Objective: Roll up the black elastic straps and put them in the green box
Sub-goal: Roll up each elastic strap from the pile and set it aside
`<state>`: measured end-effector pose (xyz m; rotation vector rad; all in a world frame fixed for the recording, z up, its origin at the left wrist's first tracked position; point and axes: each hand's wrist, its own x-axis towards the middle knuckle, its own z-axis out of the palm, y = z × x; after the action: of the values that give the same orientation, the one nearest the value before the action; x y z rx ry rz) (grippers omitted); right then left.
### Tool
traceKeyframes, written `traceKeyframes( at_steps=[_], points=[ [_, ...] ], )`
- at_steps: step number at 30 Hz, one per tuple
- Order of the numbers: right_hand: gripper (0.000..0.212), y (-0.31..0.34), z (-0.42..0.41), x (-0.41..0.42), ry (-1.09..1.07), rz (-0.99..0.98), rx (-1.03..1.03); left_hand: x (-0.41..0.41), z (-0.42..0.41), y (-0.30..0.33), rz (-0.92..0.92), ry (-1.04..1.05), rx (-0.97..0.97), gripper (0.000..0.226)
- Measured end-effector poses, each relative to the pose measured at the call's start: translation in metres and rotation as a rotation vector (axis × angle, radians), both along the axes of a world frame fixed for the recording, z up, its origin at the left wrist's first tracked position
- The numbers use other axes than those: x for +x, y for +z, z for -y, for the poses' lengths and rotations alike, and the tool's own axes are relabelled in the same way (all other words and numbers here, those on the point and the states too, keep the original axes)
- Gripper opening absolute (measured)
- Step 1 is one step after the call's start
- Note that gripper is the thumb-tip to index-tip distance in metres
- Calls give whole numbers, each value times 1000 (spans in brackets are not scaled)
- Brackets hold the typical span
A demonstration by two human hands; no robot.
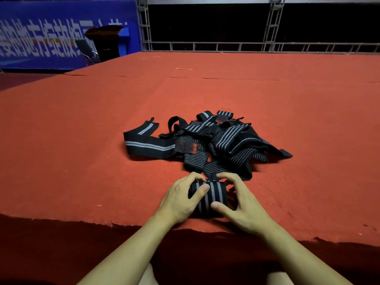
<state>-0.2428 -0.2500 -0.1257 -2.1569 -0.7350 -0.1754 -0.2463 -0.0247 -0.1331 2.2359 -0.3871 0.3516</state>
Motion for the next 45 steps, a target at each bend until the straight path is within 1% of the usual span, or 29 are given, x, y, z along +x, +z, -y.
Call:
traceKeyframes(
  at_steps=[3,6,8,10,13,17,20,23,26,28,31,35,37,40,43,45],
  points=[
    [67,-1,0,-2,21,96,-28,2,2,-1,-7,40,0,33],
    [61,-1,-1,-3,37,147,-59,3,3,0,43,38,-46,36],
    [58,-2,-1,-2,28,136,-53,0,4,3,73,9,-83,36],
    [58,-2,-2,0,2,78,-35,-3,3,4,115,-41,-66,39],
    [62,-4,-3,5,-36,3,-20,-6,2,3,142,-89,18,44],
    [69,-4,-4,8,-82,-55,-27,-6,3,2,131,-103,46,43],
    [79,-5,-4,10,-36,-59,-19,-2,3,0,104,-104,32,40],
    [90,-8,-2,12,40,-48,-58,2,2,0,27,-56,-27,39],
    [82,-9,-2,14,30,-28,-40,5,2,-3,-11,-37,-63,39],
    [75,-8,-2,13,12,-33,-42,7,1,-4,-24,-21,-50,39],
    [65,-8,-2,9,-36,-85,-63,7,0,-5,-79,-24,-9,44],
    [49,-6,-3,9,-113,-130,-40,4,5,-2,-115,-40,-13,53],
    [46,-6,-6,10,-131,-135,-40,4,12,1,-144,-27,-70,55],
    [47,-7,-7,9,-147,-157,-7,4,27,4,-155,49,-211,53],
    [45,0,-9,3,-157,-234,157,2,50,8,-111,143,-375,51],
    [42,7,-14,-3,-209,-239,292,1,67,15,-60,198,-483,44]
  ],
)
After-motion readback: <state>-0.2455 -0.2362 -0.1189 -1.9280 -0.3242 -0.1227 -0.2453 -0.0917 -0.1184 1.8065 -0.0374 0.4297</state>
